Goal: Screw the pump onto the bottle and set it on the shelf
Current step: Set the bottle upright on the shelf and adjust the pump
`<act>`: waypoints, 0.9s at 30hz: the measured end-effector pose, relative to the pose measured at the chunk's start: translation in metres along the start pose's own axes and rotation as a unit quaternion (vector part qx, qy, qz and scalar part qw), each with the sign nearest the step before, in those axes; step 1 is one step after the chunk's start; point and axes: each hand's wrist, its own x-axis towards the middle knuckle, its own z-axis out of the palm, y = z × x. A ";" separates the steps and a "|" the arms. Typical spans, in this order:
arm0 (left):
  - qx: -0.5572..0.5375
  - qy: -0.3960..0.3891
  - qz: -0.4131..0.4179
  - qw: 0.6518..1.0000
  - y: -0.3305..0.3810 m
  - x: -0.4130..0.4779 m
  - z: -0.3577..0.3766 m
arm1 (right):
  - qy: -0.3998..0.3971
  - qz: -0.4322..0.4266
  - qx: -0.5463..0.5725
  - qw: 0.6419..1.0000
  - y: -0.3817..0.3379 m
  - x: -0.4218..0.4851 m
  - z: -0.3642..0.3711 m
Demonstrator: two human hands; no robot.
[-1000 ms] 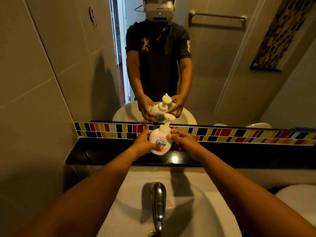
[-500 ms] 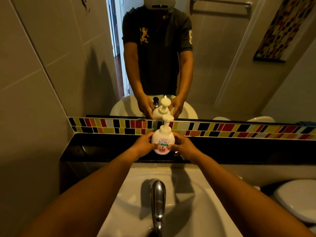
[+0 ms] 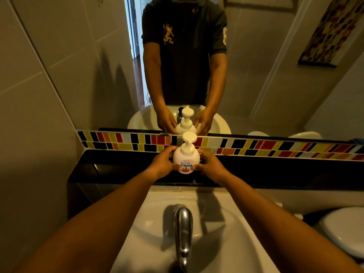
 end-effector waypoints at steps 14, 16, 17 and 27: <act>-0.020 0.003 -0.005 1.000 -0.001 0.004 0.001 | -0.001 -0.012 -0.021 1.000 -0.003 0.003 -0.001; -0.020 0.003 -0.004 1.000 -0.001 0.003 0.001 | -0.003 -0.014 -0.016 1.000 -0.003 0.003 -0.001; -0.021 0.003 -0.003 1.000 -0.001 0.003 0.002 | -0.004 -0.014 -0.012 1.000 -0.003 0.003 -0.001; -0.039 -0.001 -0.007 0.999 -0.002 0.003 0.002 | -0.051 0.024 0.009 0.998 -0.018 0.001 -0.015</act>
